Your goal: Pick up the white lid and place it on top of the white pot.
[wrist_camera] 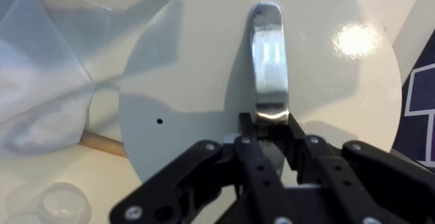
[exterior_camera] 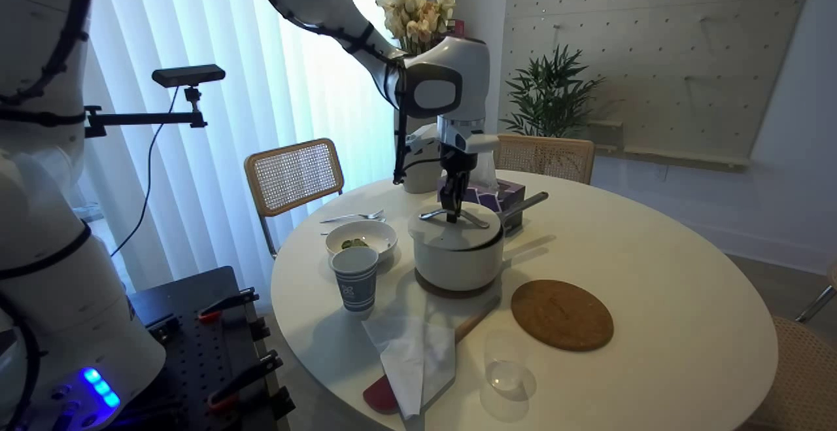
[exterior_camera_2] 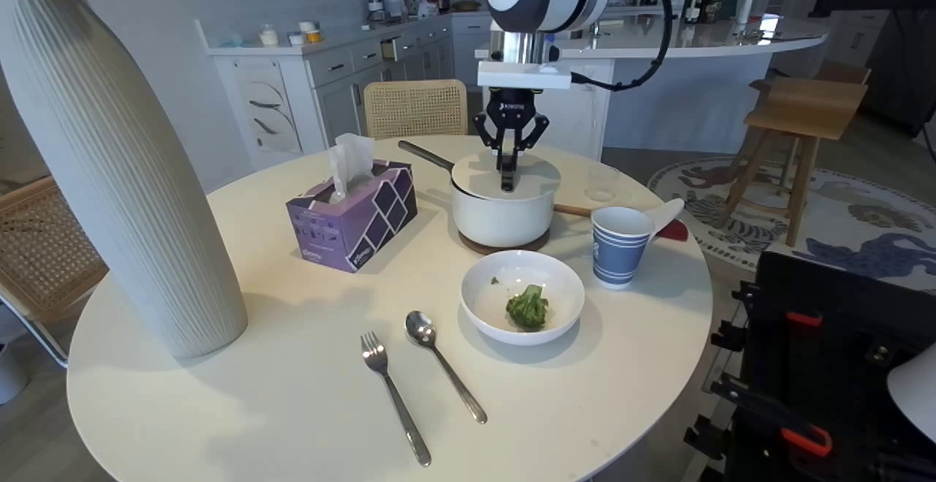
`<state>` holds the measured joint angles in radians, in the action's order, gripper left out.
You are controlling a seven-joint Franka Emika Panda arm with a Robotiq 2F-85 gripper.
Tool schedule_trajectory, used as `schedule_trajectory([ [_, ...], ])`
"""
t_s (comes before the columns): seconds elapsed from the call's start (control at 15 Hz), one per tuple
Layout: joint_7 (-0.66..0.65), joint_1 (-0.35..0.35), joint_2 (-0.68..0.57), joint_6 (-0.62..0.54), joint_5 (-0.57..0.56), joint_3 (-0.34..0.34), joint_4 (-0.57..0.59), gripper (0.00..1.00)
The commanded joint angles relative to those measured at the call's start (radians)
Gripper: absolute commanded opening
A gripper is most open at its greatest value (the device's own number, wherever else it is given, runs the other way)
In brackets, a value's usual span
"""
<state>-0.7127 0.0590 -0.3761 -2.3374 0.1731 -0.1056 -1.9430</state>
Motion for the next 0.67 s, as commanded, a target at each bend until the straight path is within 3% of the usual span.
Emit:
schedule_trajectory([
  [0.0, 0.003, 0.001, -0.044, 0.045, 0.032, -0.002, 0.094, 0.06],
  [0.6, 0.007, -0.004, -0.107, 0.057, 0.024, -0.005, 0.177, 0.06],
])
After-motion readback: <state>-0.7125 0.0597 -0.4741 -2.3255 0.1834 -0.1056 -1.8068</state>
